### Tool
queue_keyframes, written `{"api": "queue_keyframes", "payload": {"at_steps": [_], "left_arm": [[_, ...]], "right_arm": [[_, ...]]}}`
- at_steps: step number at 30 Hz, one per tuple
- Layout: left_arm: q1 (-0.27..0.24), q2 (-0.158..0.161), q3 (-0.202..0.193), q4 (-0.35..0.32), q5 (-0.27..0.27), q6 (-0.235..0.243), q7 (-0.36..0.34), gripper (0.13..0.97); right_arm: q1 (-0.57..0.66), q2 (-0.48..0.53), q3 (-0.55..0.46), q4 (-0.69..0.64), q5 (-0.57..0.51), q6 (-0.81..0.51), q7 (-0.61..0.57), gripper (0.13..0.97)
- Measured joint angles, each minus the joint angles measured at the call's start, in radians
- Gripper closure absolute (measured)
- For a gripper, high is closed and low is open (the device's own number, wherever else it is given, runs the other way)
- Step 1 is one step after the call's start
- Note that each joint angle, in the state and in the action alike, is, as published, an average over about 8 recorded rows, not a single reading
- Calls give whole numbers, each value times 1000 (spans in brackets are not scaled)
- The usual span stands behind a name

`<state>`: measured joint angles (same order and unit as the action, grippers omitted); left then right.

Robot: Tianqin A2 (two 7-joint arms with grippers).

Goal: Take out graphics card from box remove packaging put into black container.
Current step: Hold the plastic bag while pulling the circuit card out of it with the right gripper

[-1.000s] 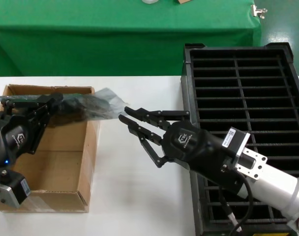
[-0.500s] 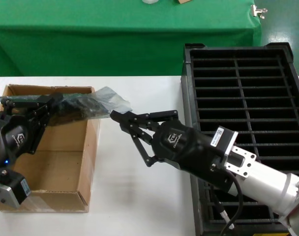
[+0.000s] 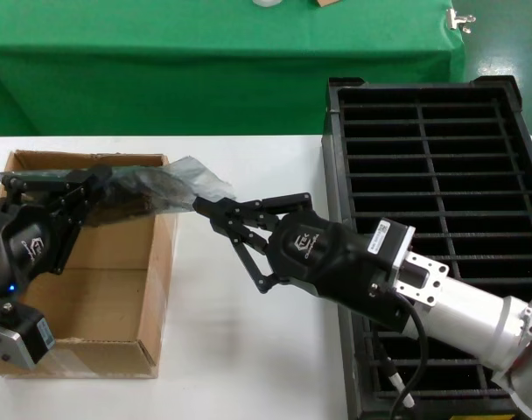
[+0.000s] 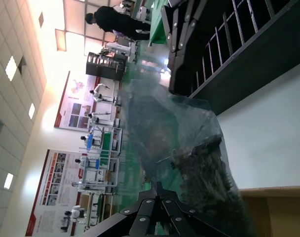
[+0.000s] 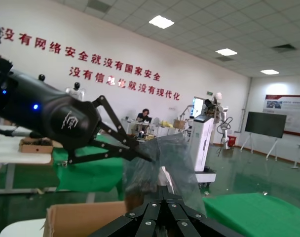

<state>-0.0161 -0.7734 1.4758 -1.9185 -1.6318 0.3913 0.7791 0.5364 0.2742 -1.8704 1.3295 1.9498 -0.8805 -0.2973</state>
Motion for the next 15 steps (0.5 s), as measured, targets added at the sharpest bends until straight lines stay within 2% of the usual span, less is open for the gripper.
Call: {"api": "queue_keyframes", "payload": {"at_steps": [15], "left_arm": [[0, 0, 0, 0, 0, 0, 0, 958]], "right_arm": [[134, 13, -33, -140, -18, -110, -18, 960]]}}
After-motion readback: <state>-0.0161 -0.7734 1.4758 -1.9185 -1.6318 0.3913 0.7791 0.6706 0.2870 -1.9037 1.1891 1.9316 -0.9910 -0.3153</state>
